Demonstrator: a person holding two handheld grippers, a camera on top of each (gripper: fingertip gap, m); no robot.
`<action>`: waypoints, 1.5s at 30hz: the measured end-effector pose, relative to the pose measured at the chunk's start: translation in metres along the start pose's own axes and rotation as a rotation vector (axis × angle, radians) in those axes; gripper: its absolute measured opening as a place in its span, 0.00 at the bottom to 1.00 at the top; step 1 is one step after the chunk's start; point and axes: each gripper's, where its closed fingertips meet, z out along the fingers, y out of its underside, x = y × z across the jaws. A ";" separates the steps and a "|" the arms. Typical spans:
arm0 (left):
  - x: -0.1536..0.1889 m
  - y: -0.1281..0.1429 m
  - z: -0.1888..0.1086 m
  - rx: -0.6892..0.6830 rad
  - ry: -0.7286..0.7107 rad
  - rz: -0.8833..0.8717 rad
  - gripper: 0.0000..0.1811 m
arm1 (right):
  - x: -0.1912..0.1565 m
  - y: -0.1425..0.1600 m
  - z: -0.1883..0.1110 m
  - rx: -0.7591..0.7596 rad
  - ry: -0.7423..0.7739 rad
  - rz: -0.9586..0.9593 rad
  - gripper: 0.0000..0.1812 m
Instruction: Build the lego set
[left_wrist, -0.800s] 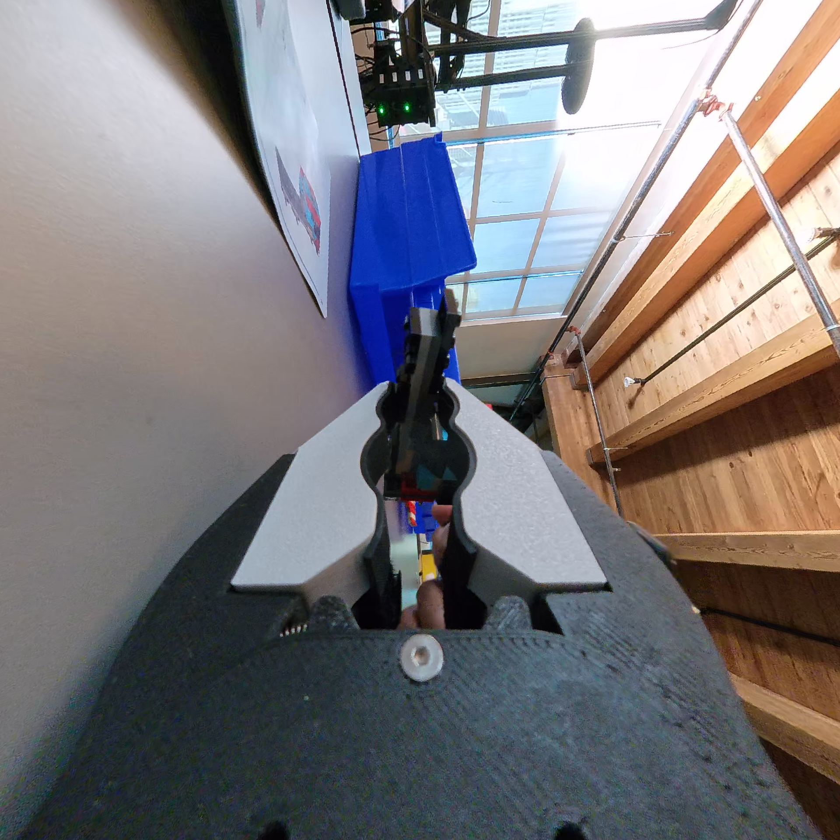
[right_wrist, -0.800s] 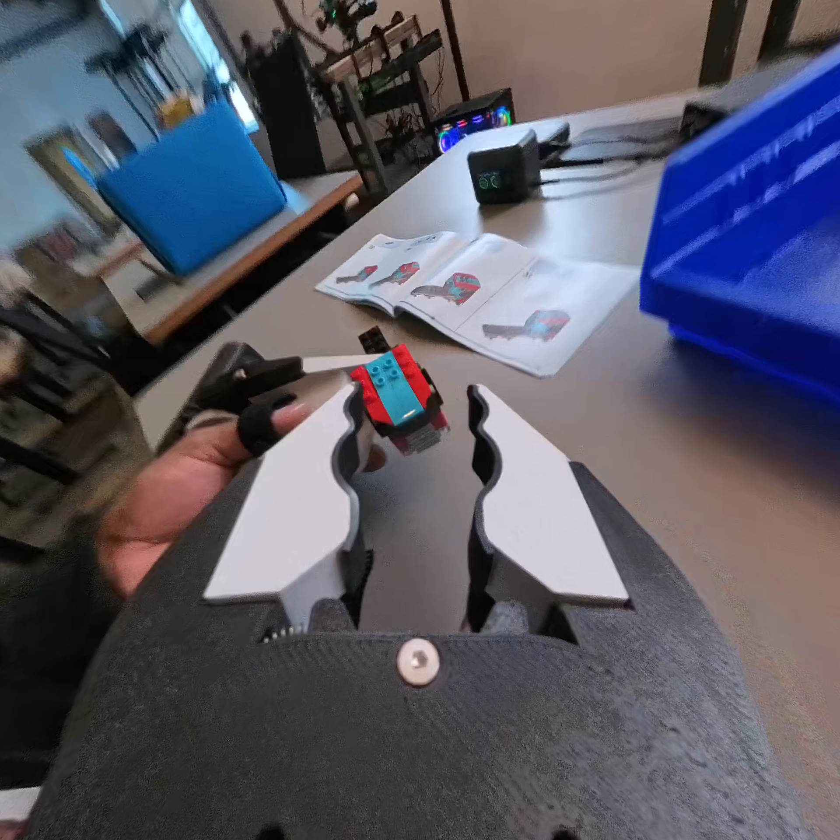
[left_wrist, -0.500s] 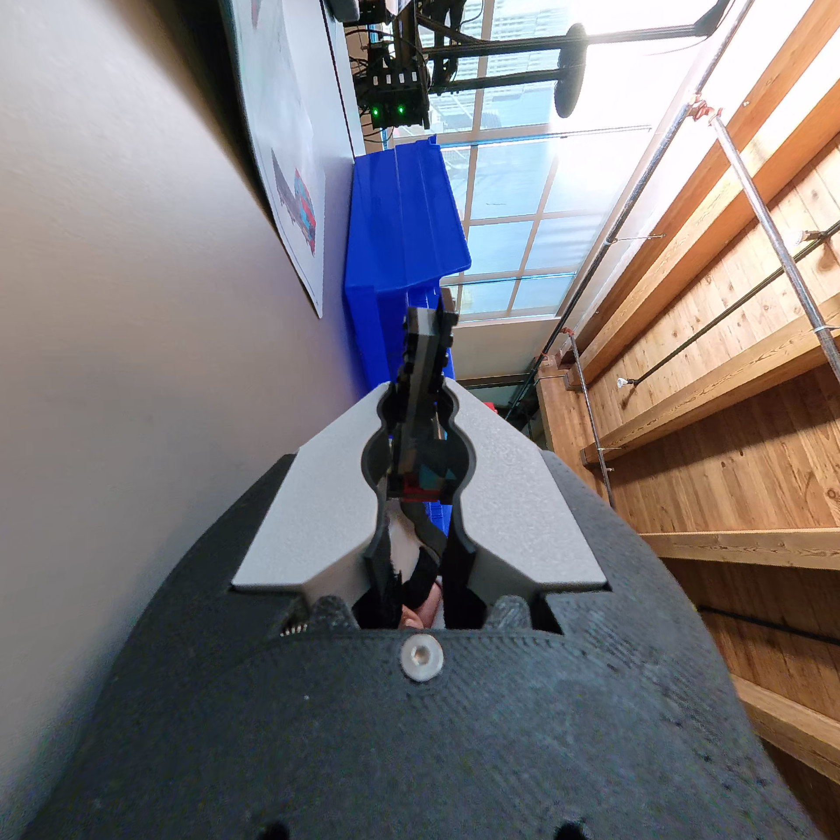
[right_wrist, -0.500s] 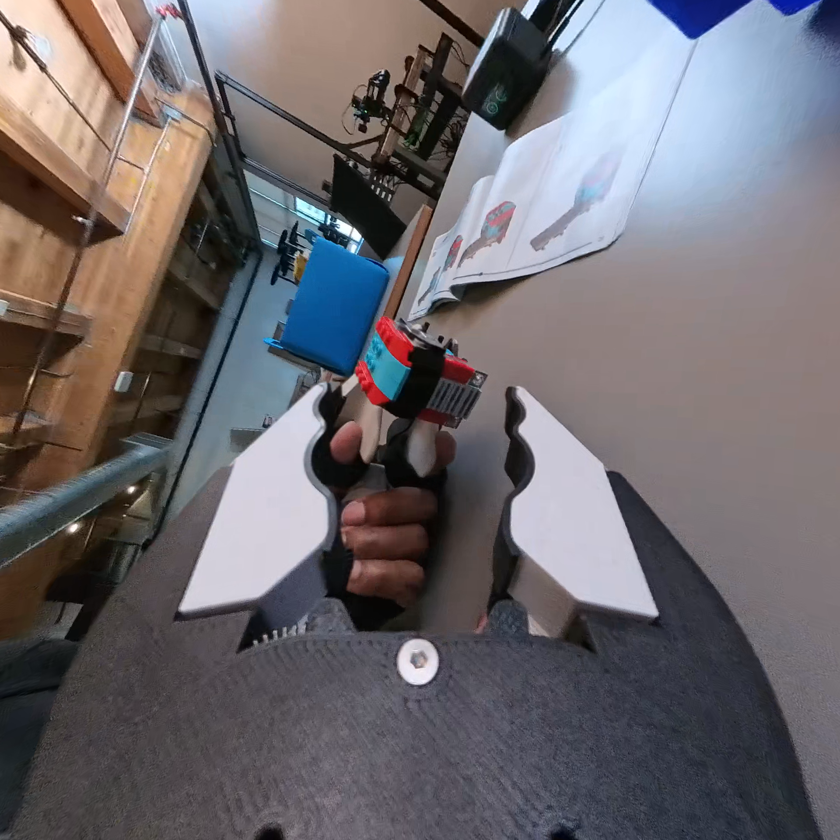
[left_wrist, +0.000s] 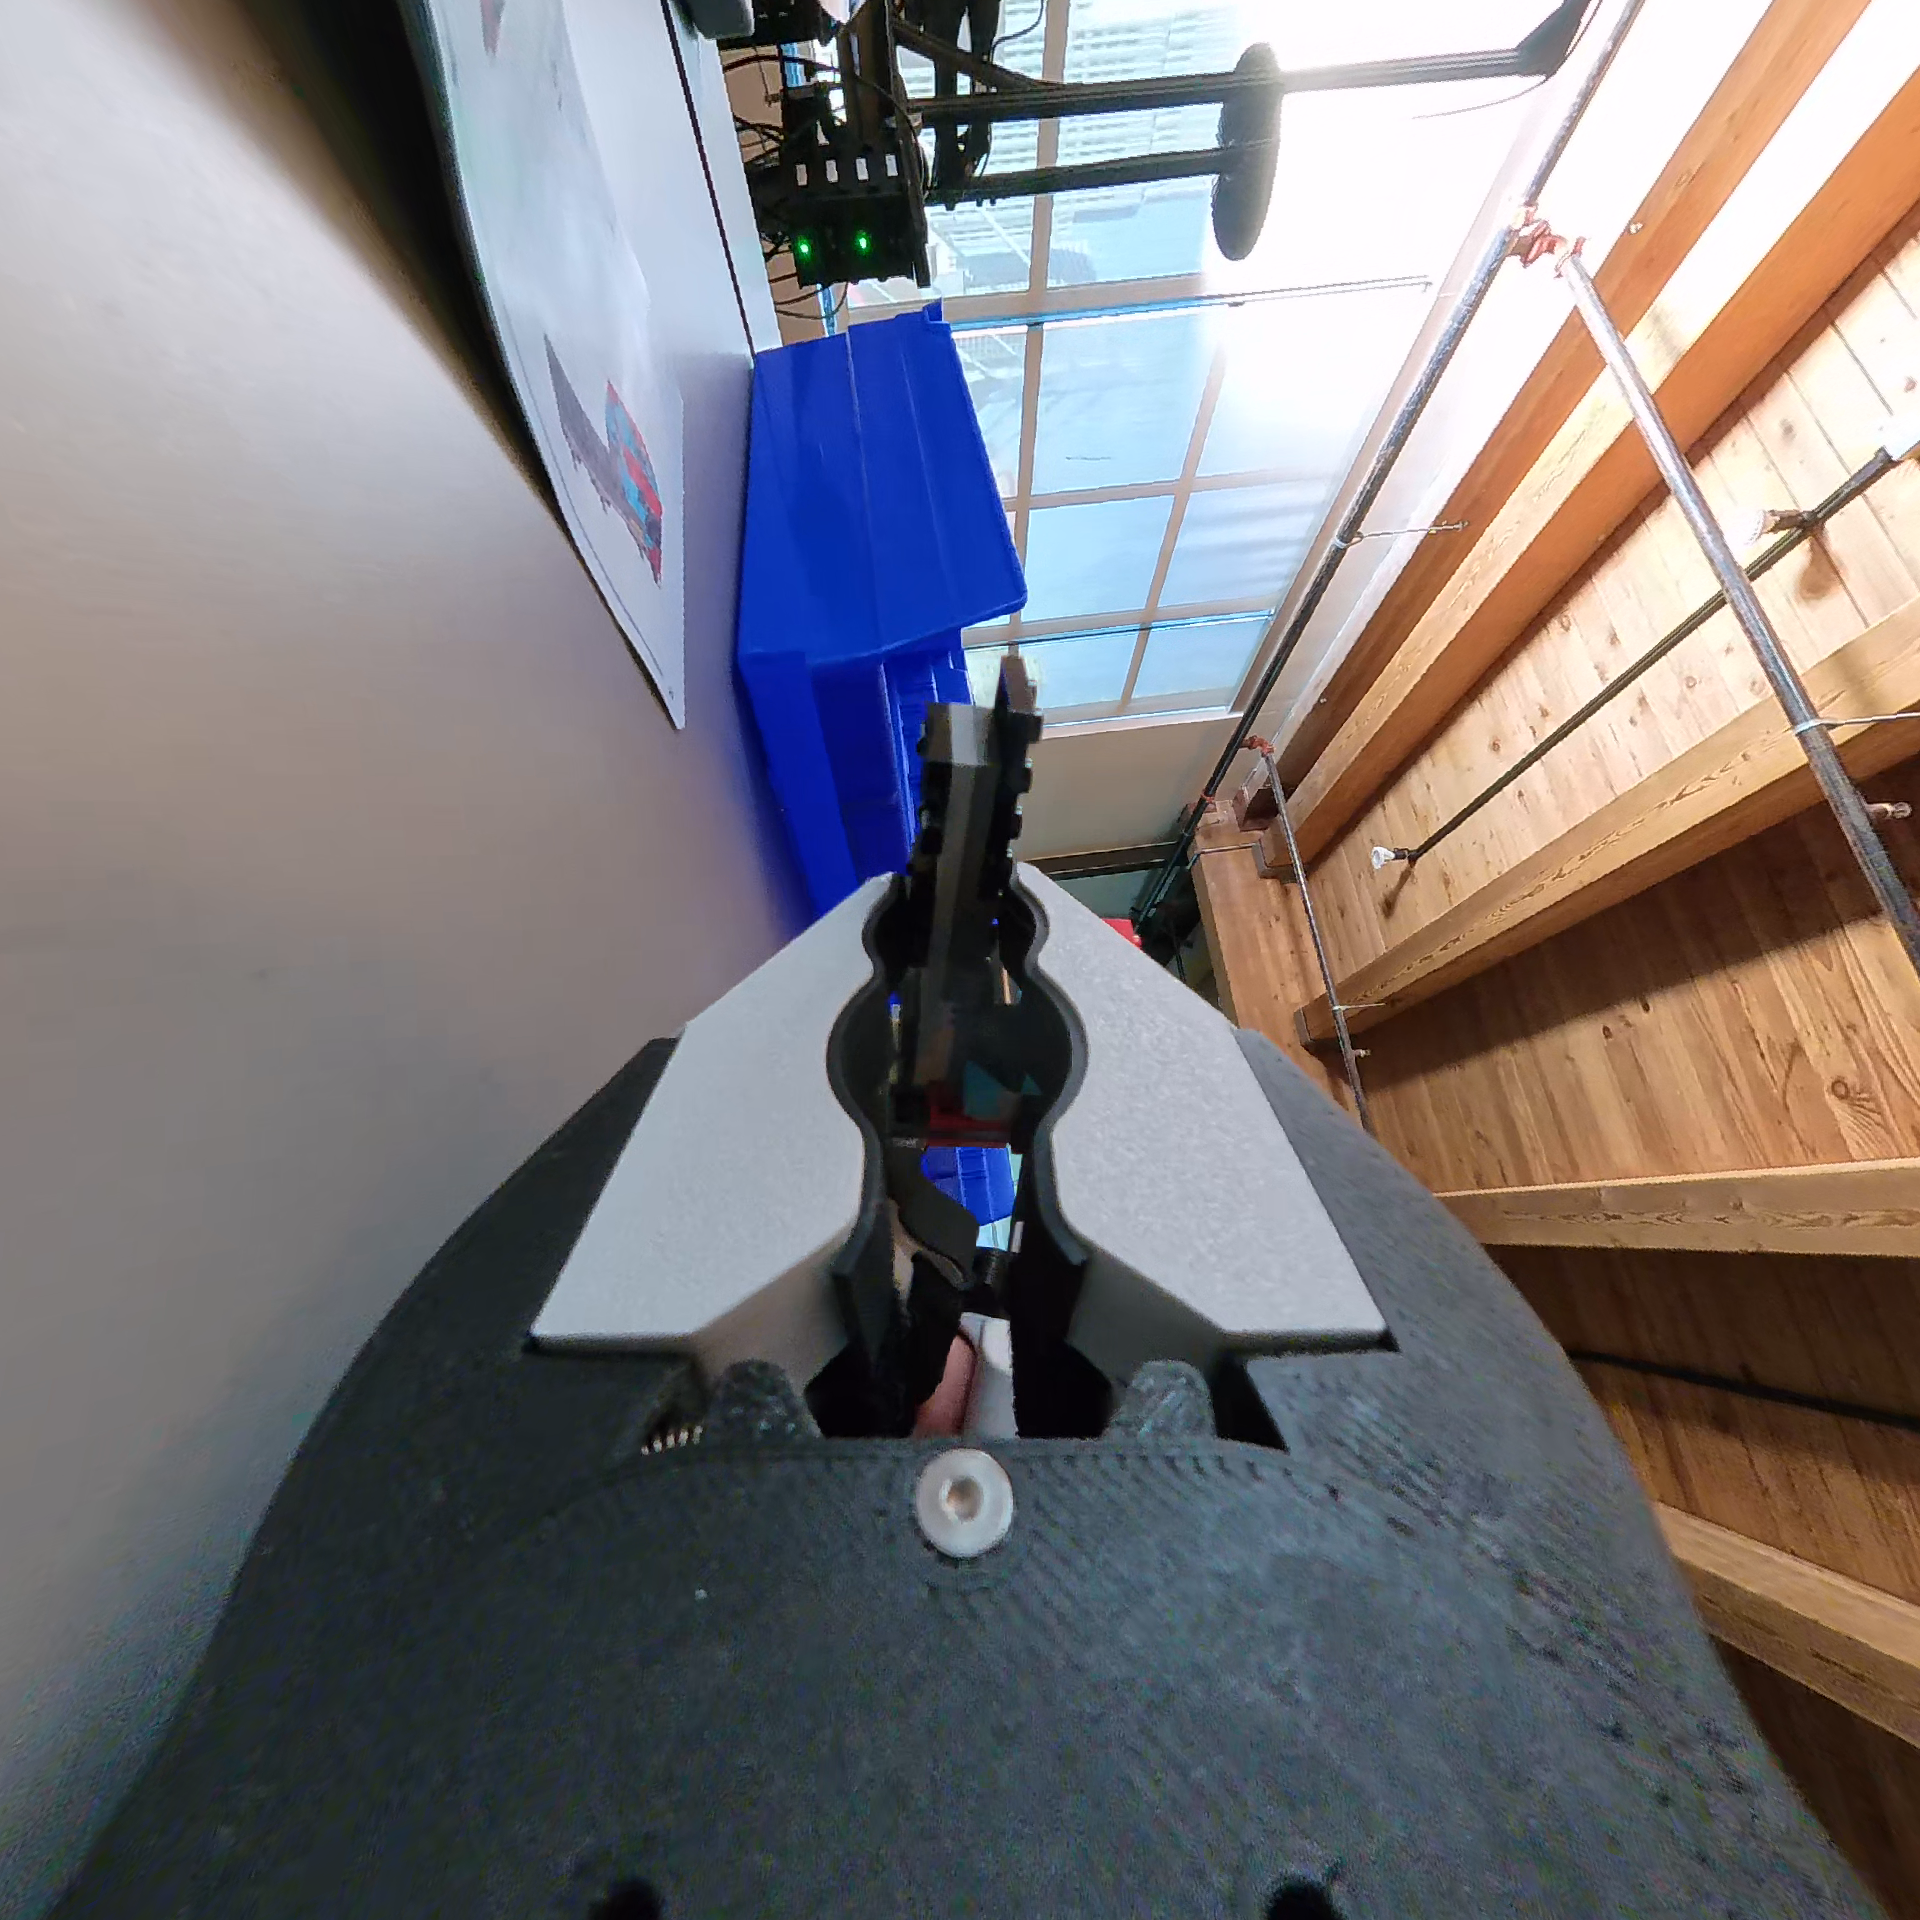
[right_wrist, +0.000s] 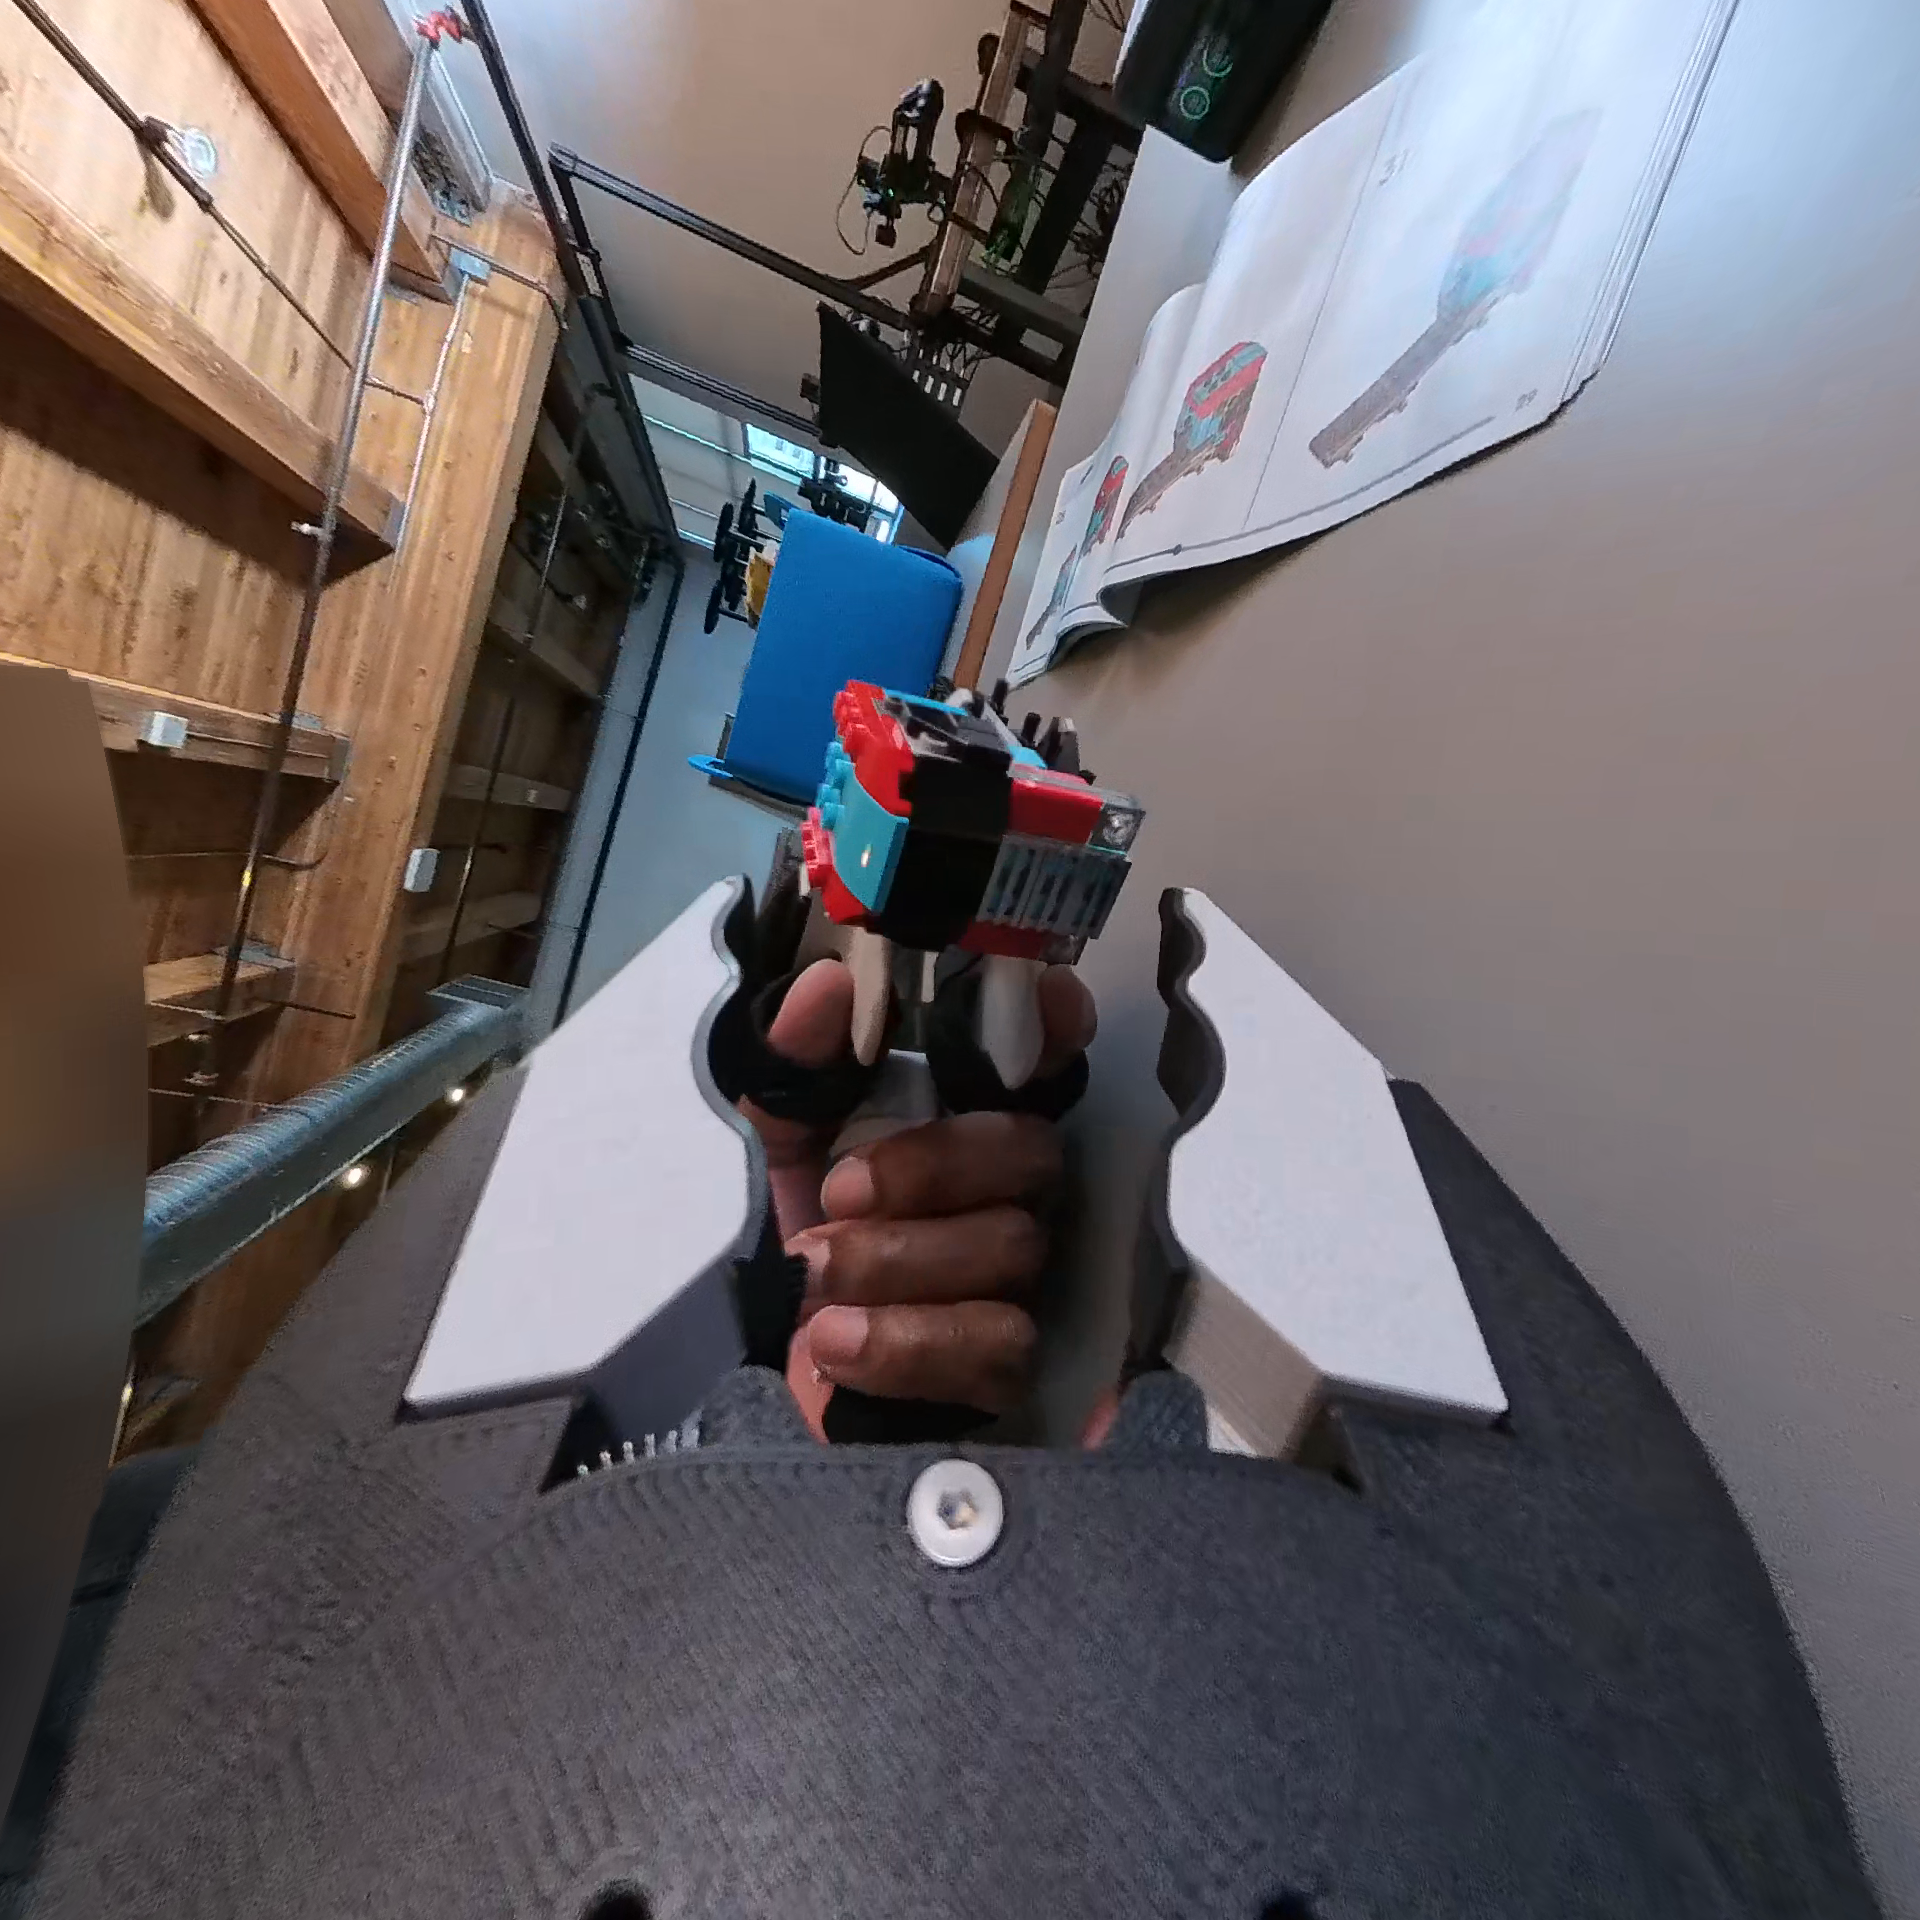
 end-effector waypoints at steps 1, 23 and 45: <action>0.000 0.000 0.000 -0.002 0.001 0.002 0.09 | 0.000 -0.001 0.000 0.005 -0.007 0.010 0.43; 0.016 0.002 0.001 -0.033 0.069 0.107 0.09 | -0.011 -0.010 0.002 0.041 -0.102 0.055 0.32; 0.033 0.001 -0.002 -0.035 0.127 0.226 0.09 | -0.028 -0.009 0.003 0.008 -0.155 0.106 0.32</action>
